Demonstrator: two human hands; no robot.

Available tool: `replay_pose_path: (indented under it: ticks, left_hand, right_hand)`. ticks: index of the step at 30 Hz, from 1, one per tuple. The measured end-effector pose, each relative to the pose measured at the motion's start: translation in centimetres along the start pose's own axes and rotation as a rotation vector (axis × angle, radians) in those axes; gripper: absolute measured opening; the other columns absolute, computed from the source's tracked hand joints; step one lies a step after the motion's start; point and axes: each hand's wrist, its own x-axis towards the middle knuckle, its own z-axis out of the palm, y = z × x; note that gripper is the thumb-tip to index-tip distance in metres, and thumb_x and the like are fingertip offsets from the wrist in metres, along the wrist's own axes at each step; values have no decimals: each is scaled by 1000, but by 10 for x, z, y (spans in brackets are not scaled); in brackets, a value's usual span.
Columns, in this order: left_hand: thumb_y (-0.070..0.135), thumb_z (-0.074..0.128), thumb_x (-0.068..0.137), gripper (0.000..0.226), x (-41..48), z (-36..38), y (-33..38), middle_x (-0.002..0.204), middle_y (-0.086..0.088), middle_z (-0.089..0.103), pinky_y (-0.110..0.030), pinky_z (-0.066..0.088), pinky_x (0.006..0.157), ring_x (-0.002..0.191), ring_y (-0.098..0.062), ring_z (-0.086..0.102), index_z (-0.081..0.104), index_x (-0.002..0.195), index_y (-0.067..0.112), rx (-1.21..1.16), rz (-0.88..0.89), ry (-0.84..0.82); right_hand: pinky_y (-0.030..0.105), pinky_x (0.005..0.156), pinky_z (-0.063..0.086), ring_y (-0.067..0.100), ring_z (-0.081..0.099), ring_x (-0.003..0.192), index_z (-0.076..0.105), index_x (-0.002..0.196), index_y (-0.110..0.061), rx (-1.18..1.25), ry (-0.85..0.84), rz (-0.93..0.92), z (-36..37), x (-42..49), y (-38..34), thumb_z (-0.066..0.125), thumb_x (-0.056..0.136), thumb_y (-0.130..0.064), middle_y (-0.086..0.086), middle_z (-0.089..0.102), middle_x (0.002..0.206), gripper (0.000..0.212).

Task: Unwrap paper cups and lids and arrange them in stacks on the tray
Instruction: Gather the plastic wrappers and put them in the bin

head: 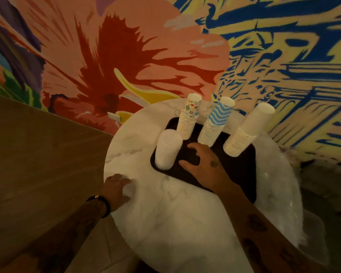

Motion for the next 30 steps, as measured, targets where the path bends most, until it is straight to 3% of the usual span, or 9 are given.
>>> replay_pose_path:
  ticks: [3,10,19,24,30]
  left_hand:
    - [38,72,87,64,-16,-12,3,152,-8,37,-38,32,115,138,-29,36,46,144,27,-90,91,65]
    - [34,75,86,53,-67,-32,12,139,-2,52,-27,37,104,126,-20,50,58,134,24,-290,302,179]
    - [36,72,88,43,-102,-15,38,125,-1,59,-28,43,96,114,-18,55,60,128,28,-282,411,107]
    - [34,75,86,38,-114,4,77,118,3,62,-24,43,91,107,-13,57,63,121,29,-328,490,78]
    - [32,77,85,33,-128,28,149,111,6,66,-23,47,88,104,-12,62,66,116,28,-375,561,46]
  right_hand:
    - [37,106,45,16,48,130,47,141,-29,20,59,126,5,-31,-6,74,88,-39,-1,45,146,61]
    - [28,90,44,15,52,122,45,145,-27,105,135,278,28,-92,-22,71,91,-39,2,48,146,61]
    - [27,89,47,11,55,108,52,134,-29,166,130,415,54,-185,-3,68,92,-44,-2,55,134,48]
    - [35,95,53,13,60,104,54,127,-31,204,198,485,38,-230,27,69,91,-45,-4,58,124,42]
    - [27,87,53,9,60,100,55,128,-30,227,269,521,-3,-278,79,70,92,-41,-7,57,119,40]
